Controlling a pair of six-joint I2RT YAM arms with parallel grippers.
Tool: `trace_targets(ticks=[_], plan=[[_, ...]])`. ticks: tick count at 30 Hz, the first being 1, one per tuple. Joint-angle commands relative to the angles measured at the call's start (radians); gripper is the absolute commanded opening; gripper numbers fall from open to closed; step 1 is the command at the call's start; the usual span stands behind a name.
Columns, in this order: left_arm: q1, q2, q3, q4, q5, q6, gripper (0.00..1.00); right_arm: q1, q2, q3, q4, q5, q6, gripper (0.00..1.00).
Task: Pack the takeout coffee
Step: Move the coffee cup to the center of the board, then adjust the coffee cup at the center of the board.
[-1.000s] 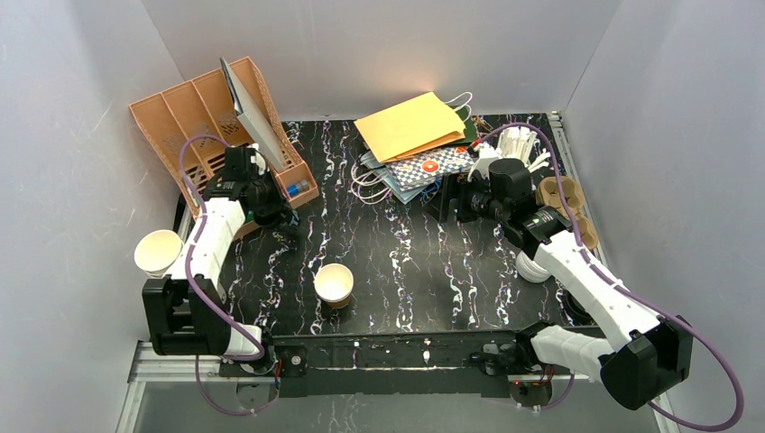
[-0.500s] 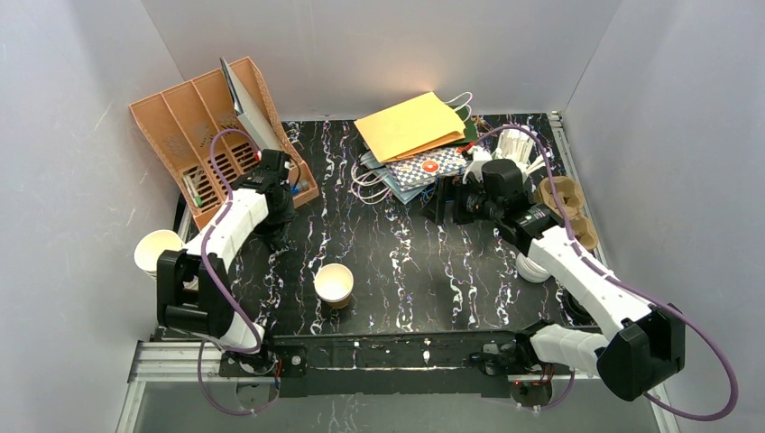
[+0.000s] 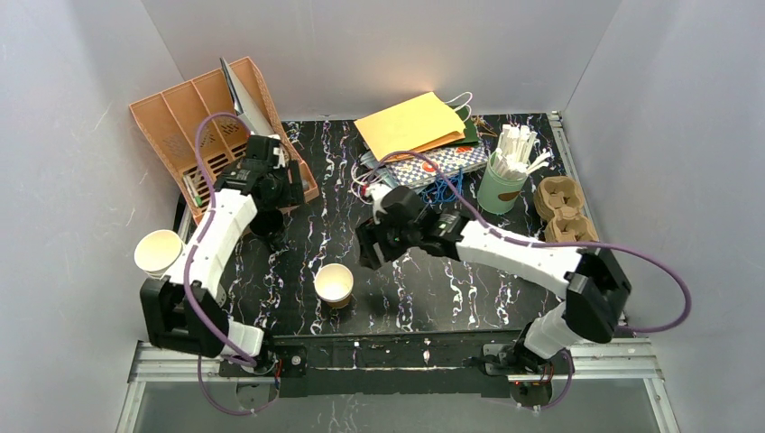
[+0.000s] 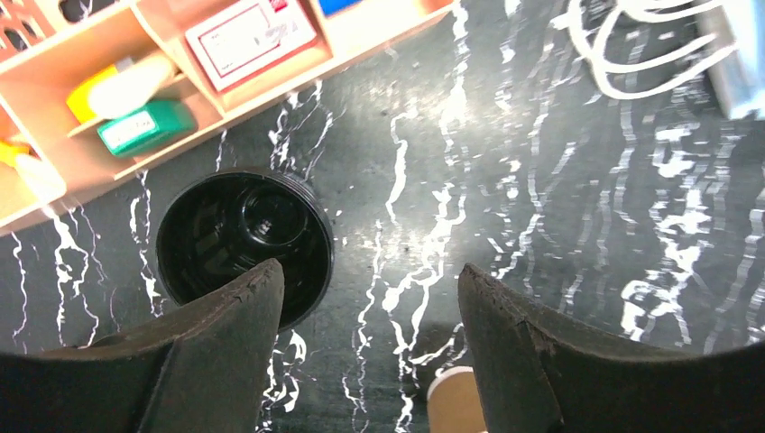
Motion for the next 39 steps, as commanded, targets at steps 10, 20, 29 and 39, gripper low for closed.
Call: trace_targets(ticks=[10,20,29,39], plan=[[-0.004,-0.187,0.154,-0.192,0.031,0.056,0.71,0.13,0.264,0.195,0.004,0.117,0.021,0.54],[-0.005,-0.296,0.121,-0.16,-0.09,0.02,0.7,0.153,0.346,0.324,-0.088,0.303,0.054,0.55],[-0.005,-0.329,0.095,-0.176,0.146,0.003,0.7,0.169,0.181,0.236,-0.031,0.206,0.007,0.55],[-0.005,-0.366,0.066,-0.19,0.186,-0.001,0.7,0.203,0.295,0.293,-0.079,0.138,-0.009,0.54]])
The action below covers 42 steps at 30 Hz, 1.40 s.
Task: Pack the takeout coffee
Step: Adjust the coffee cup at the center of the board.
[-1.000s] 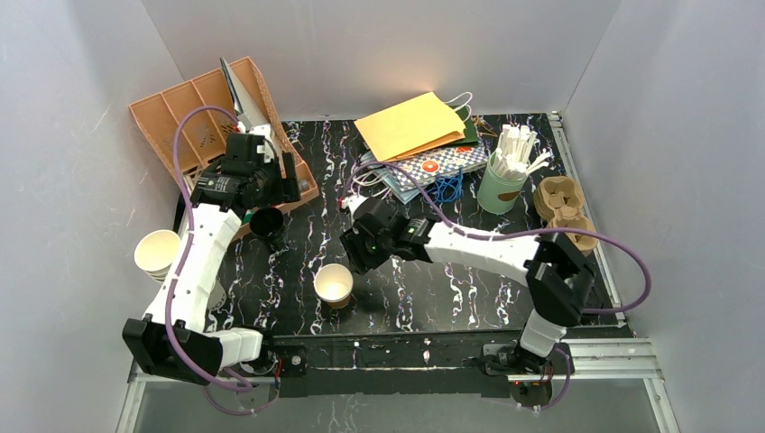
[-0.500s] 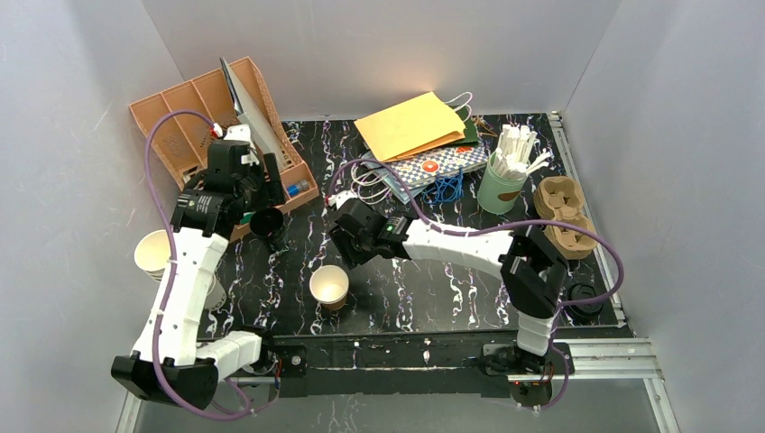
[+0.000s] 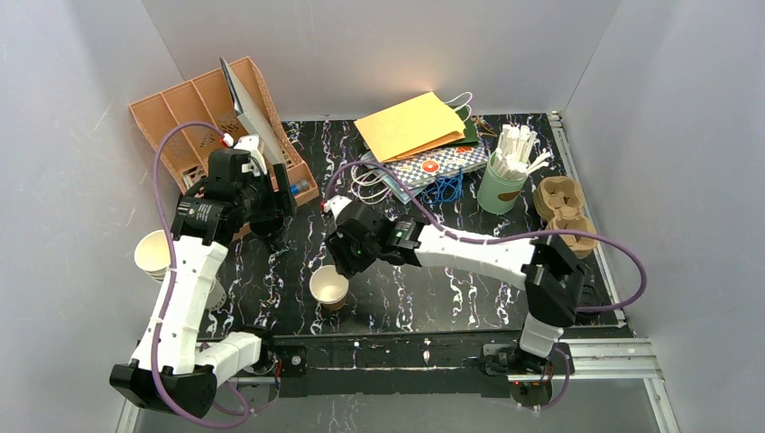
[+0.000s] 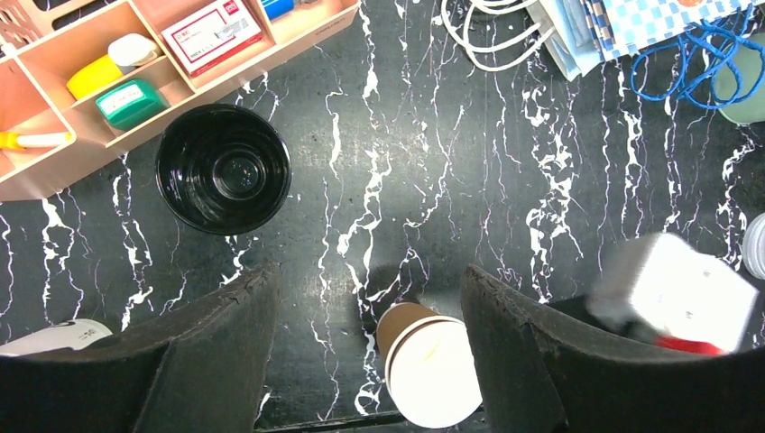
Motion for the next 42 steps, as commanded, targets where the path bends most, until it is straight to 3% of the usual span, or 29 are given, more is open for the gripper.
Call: trace_targets(ticks=[1,7,11,19,25,29,32,35,42], plan=[[-0.002,-0.033,-0.003,-0.028,0.03,0.001,0.7,0.012,0.074,0.055,-0.026,-0.017,-0.016,0.54],[-0.002,-0.037,0.005,-0.035,0.016,0.007,0.7,0.025,0.164,0.128,-0.045,0.013,-0.016,0.47],[-0.001,-0.046,0.017,-0.039,-0.04,0.007,0.69,0.026,0.198,0.18,-0.034,0.068,-0.007,0.2],[-0.001,-0.093,0.107,-0.033,-0.153,0.007,0.69,0.026,0.299,0.344,0.021,0.141,0.025,0.01],[-0.002,-0.092,0.266,-0.054,-0.252,0.008,0.69,0.026,0.41,0.472,0.076,0.114,0.042,0.02],[-0.001,-0.095,0.317,-0.053,-0.32,0.003,0.69,0.027,0.505,0.586,0.038,0.09,0.051,0.06],[0.0,-0.102,0.313,-0.043,-0.32,0.0,0.69,0.029,0.535,0.618,0.036,0.086,0.057,0.17],[-0.002,-0.105,0.297,-0.034,-0.308,-0.003,0.69,0.029,0.546,0.637,0.031,0.09,0.059,0.41],[0.0,-0.101,0.259,-0.012,-0.223,-0.014,0.7,0.027,0.383,0.544,0.066,0.104,0.014,0.79]])
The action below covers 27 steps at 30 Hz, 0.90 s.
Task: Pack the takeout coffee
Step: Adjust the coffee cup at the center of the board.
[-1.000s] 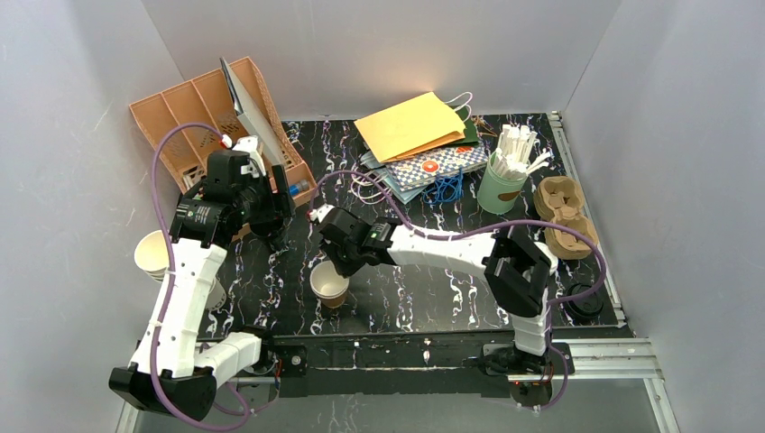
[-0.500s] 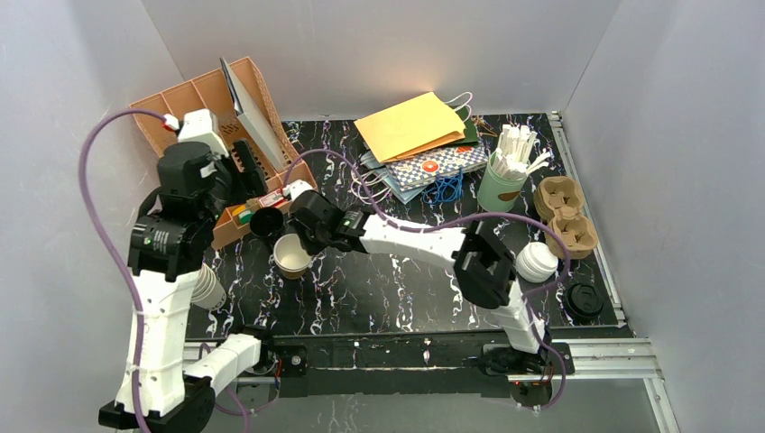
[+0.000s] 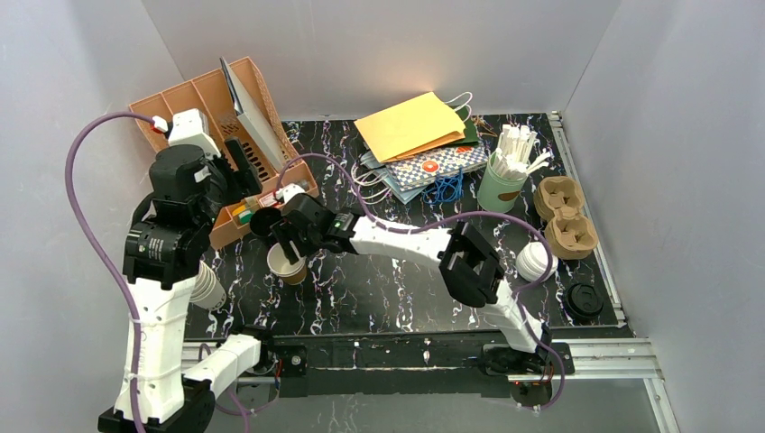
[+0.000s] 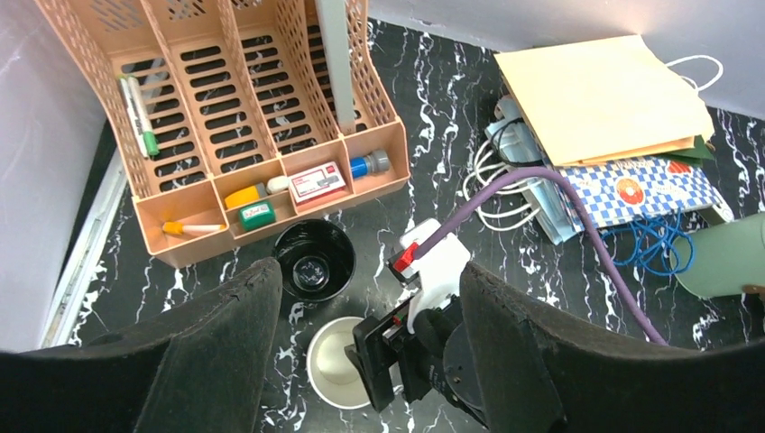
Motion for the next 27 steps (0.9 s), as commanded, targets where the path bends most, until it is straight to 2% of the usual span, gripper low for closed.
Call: trace_targets(ticks=[1,4,7,10,15,20,23,25,27], plan=[[-0.001,0.002,-0.028,0.014,0.06,-0.01,0.7,0.001,-0.177,-0.028,0.033,0.02,-0.041,0.81],[-0.002,0.015,-0.07,0.04,0.138,-0.013,0.7,-0.016,-0.219,-0.019,-0.034,0.078,-0.067,0.83],[-0.001,0.053,-0.119,0.056,0.231,-0.034,0.69,-0.075,-0.256,-0.037,-0.087,0.133,-0.076,0.8],[0.0,0.062,-0.211,0.124,0.32,-0.071,0.69,-0.186,-0.312,-0.105,-0.082,0.138,-0.078,0.77],[-0.008,0.076,-0.386,0.32,0.485,-0.2,0.67,-0.392,-0.351,-0.175,0.001,0.114,-0.052,0.8],[-0.112,0.139,-0.462,0.44,0.402,-0.252,0.66,-0.504,-0.293,-0.134,0.07,0.25,-0.031,0.82],[-0.169,0.198,-0.467,0.475,0.365,-0.258,0.66,-0.609,-0.242,-0.076,0.037,0.194,0.149,0.85],[-0.195,0.223,-0.479,0.502,0.347,-0.273,0.66,-0.67,-0.235,-0.112,0.089,0.139,0.265,0.85],[-0.214,0.23,-0.489,0.531,0.328,-0.286,0.66,-0.704,-0.236,-0.154,0.154,0.149,0.349,0.83]])
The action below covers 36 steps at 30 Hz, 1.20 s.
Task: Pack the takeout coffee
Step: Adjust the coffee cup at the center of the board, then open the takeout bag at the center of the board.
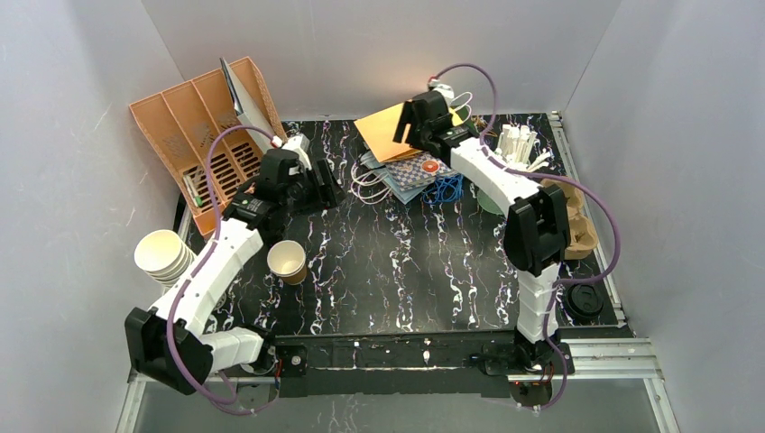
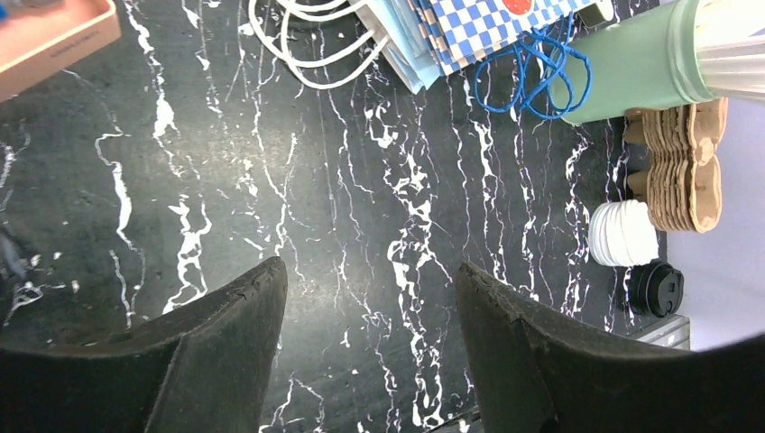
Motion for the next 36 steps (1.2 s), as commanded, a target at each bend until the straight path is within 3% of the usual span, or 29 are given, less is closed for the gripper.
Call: trace_targets(ticks=[1,7,16,19,23,27,33,36], plan=[[-0.041,0.008,-0.023,0.093,-0.058,-0.042,0.65,-0.096,0.012,-0.039,0.148,-0.003,0.259,0.81],[-0.049,-0.003,-0.04,0.103,-0.085,-0.03,0.66,-0.158,0.098,0.011,0.162,0.076,0.392,0.75],[-0.049,-0.03,-0.071,0.101,-0.097,-0.018,0.67,-0.208,0.17,0.013,0.203,0.072,0.416,0.76],[-0.049,-0.026,-0.057,0.09,-0.135,-0.002,0.67,-0.213,0.191,0.008,0.281,0.041,0.397,0.64],[-0.049,-0.023,-0.035,0.068,-0.148,0.017,0.67,-0.213,0.21,0.059,0.303,0.036,0.333,0.61],[-0.049,-0.027,-0.019,0.058,-0.16,0.03,0.68,-0.212,0.199,0.065,0.332,0.046,0.279,0.29],[-0.049,-0.025,-0.015,0.056,-0.162,0.034,0.68,-0.204,0.143,0.064,0.344,0.03,0.19,0.1],[-0.049,-0.024,-0.019,0.056,-0.157,0.035,0.68,-0.171,0.099,0.077,0.361,0.011,0.07,0.01]])
